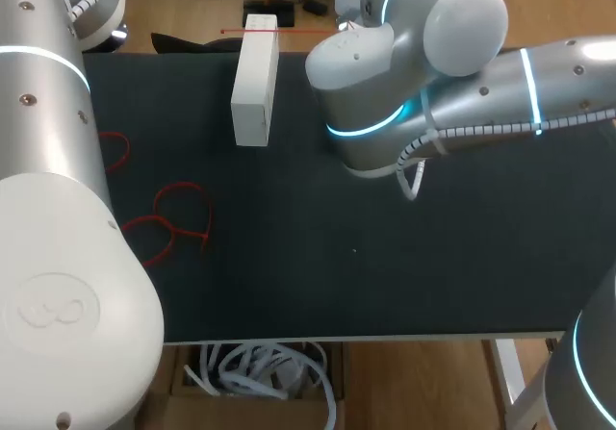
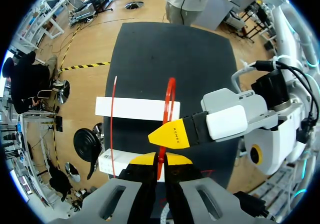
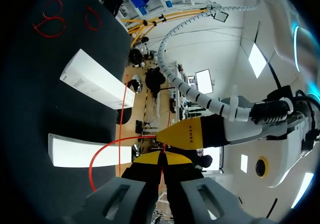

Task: Grab the tape and strap the tape.

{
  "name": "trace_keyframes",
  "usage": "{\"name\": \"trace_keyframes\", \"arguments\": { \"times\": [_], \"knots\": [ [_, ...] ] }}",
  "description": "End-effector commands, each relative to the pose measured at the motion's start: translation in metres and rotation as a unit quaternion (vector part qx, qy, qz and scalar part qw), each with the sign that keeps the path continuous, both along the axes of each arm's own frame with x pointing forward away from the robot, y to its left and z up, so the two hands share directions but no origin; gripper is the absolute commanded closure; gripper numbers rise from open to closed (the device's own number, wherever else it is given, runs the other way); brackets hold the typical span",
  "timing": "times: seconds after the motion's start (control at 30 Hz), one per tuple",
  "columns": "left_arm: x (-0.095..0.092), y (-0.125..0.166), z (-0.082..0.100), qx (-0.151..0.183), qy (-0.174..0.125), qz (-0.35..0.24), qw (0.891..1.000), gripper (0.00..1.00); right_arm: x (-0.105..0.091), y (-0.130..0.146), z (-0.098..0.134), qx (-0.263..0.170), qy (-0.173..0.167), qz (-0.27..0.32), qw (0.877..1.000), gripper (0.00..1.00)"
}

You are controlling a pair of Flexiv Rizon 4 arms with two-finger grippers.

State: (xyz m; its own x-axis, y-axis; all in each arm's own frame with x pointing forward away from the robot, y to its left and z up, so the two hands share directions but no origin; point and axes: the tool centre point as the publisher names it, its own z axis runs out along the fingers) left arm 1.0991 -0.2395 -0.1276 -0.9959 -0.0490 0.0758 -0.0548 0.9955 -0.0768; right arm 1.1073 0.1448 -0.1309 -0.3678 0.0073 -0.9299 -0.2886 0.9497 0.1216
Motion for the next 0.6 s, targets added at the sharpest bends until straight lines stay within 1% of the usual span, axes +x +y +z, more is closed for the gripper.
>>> {"name": "trace_keyframes", "arguments": {
  "times": [0.03, 0.6],
  "knots": [
    [0.0012, -0.0012, 0.0014, 0.002, 0.002, 0.000, 1.000, 1.00, -0.0009, -0.0002, 0.0035, -0.002, 0.003, 0.003, 1.000, 1.00],
    [0.0012, -0.0012, 0.0014, 0.002, 0.002, 0.000, 1.000, 1.00, 0.0018, 0.0000, 0.0065, -0.001, -0.001, 0.005, 1.000, 1.00]
  ]
}}
